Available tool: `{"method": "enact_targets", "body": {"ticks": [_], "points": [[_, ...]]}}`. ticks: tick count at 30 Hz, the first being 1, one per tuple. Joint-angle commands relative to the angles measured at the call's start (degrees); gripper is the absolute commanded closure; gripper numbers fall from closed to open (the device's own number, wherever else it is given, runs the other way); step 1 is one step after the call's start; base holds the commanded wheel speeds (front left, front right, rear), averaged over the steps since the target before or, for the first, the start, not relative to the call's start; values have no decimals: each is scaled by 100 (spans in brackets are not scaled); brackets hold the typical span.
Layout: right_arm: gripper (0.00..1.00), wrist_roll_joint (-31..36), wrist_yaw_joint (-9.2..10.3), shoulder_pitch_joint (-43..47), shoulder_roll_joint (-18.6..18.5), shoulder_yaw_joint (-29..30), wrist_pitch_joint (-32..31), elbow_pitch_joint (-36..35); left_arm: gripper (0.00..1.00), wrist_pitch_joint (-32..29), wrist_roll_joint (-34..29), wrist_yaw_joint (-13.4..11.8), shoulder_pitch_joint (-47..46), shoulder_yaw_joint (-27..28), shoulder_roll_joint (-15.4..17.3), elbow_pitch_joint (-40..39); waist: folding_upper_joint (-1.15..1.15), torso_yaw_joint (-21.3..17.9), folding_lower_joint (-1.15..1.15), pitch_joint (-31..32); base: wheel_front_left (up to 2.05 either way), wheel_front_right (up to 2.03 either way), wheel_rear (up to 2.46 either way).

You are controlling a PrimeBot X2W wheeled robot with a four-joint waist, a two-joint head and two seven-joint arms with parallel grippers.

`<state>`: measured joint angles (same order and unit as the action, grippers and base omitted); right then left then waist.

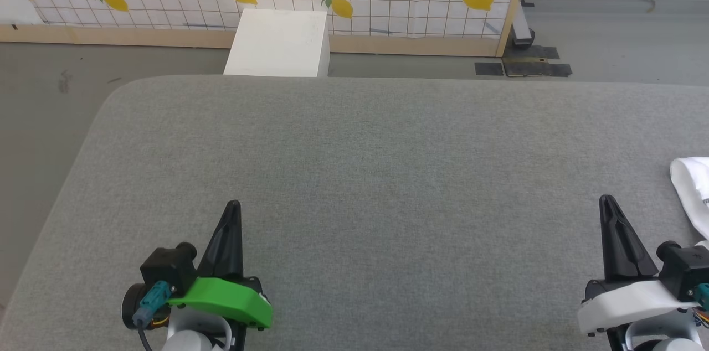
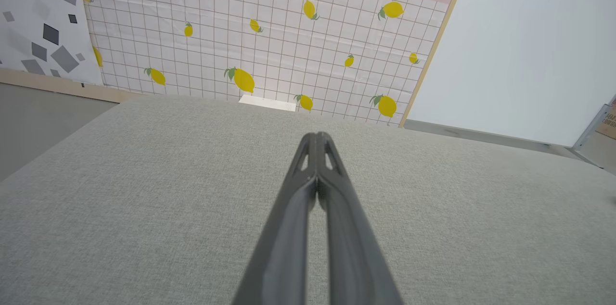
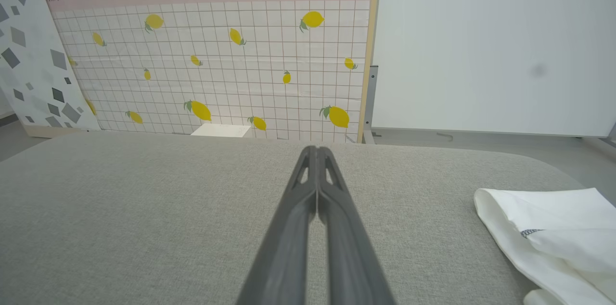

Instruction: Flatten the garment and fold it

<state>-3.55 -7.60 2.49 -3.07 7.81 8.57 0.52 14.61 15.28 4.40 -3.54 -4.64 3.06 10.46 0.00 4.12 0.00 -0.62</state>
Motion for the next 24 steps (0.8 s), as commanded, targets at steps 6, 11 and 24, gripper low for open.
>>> {"method": "enact_targets", "body": {"ticks": [6, 11, 24], "points": [[100, 25, 1, -17, 1, -50, -58, -4, 100, -93, -104, -30, 24, 30, -1, -69, 0, -22, 0, 4, 0, 0, 0], [100, 39, 1, -27, 2, -81, -93, -6, 100, -152, -166, -48, 39, 49, -2, -111, 0, -39, 0, 6, 0, 0, 0], [100, 75, 2, -52, 4, -161, -180, -11, 100, -301, -321, -93, 75, 96, -4, -218, 0, -81, 0, 12, 0, 0, 0]]}}
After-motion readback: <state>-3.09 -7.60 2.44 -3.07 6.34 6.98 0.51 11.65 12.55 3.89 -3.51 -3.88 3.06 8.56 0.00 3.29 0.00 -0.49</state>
